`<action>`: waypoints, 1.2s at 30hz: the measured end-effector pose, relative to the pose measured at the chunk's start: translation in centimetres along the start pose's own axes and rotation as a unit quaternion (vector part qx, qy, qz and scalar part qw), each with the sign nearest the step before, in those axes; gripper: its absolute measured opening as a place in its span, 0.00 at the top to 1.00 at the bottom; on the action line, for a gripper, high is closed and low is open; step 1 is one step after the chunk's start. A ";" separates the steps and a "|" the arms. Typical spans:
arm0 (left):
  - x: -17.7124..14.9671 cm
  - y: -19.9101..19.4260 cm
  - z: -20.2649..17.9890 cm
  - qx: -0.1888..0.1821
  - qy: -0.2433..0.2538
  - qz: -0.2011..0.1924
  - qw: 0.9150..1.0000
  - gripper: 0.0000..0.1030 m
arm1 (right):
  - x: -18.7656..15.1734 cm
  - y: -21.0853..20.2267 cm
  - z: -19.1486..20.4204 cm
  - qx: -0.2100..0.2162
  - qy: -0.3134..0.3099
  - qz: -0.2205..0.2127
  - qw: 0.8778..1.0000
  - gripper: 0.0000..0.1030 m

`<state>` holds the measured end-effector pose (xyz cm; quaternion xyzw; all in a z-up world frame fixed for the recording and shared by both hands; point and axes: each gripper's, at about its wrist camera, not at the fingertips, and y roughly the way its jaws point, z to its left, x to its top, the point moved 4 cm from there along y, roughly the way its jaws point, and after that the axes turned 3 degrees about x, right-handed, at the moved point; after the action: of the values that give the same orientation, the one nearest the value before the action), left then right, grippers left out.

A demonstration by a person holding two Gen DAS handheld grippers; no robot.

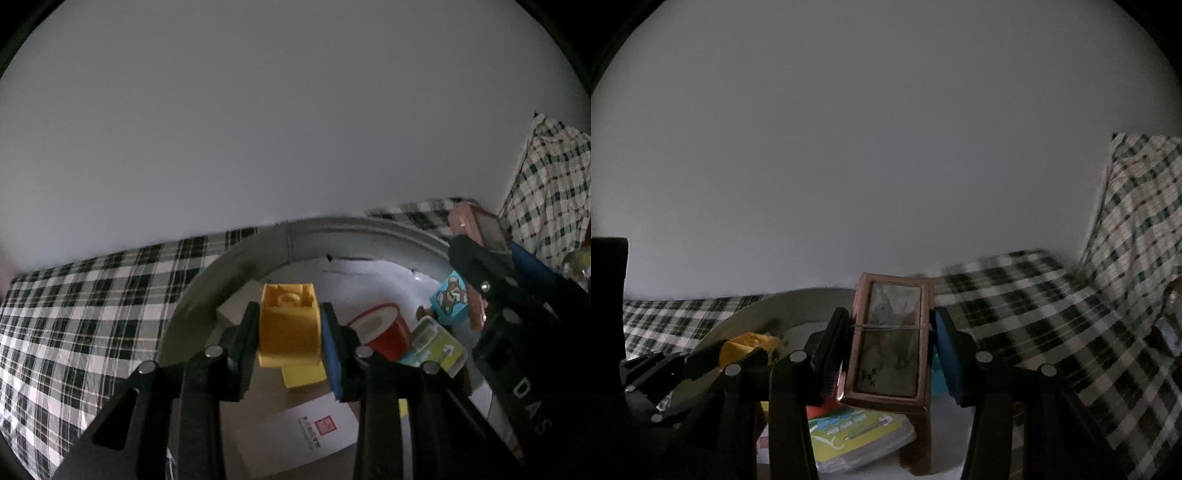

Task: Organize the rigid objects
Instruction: 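Lower both blocks into the tin and open both tools, then raise both open tools away from the tin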

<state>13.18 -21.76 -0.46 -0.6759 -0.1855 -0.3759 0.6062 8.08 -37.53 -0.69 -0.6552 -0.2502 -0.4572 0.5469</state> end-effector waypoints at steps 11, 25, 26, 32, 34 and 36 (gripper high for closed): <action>-0.3 -1.8 0.0 0.003 -0.015 -0.030 0.999 0.01 | -0.4 -0.6 -0.2 0.031 0.023 -0.008 0.999 0.10; -2.7 -4.1 2.4 0.043 -0.046 -0.083 0.995 0.01 | -0.3 -2.5 -1.7 0.023 0.069 -0.061 0.995 0.10; -2.9 -4.3 2.6 0.040 -0.049 -0.088 0.994 0.01 | -0.3 -2.7 -1.7 0.023 0.070 -0.067 0.995 0.10; -3.7 -5.5 3.0 0.061 -0.052 -0.118 0.990 0.01 | -0.9 -3.6 -1.4 0.030 0.073 -0.082 0.994 0.10; -3.9 -5.6 3.2 0.064 -0.051 -0.125 0.989 0.01 | -1.2 -3.7 -1.2 0.018 0.063 -0.086 0.994 0.10; -4.0 -5.6 3.3 0.065 -0.053 -0.127 0.988 0.01 | -1.6 -4.0 -0.9 0.004 0.051 -0.094 0.994 0.10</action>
<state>7.58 -16.67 0.43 -0.6251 -0.3252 -0.4007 0.5855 3.70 -37.04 -0.14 -0.6022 -0.2842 -0.5389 0.5160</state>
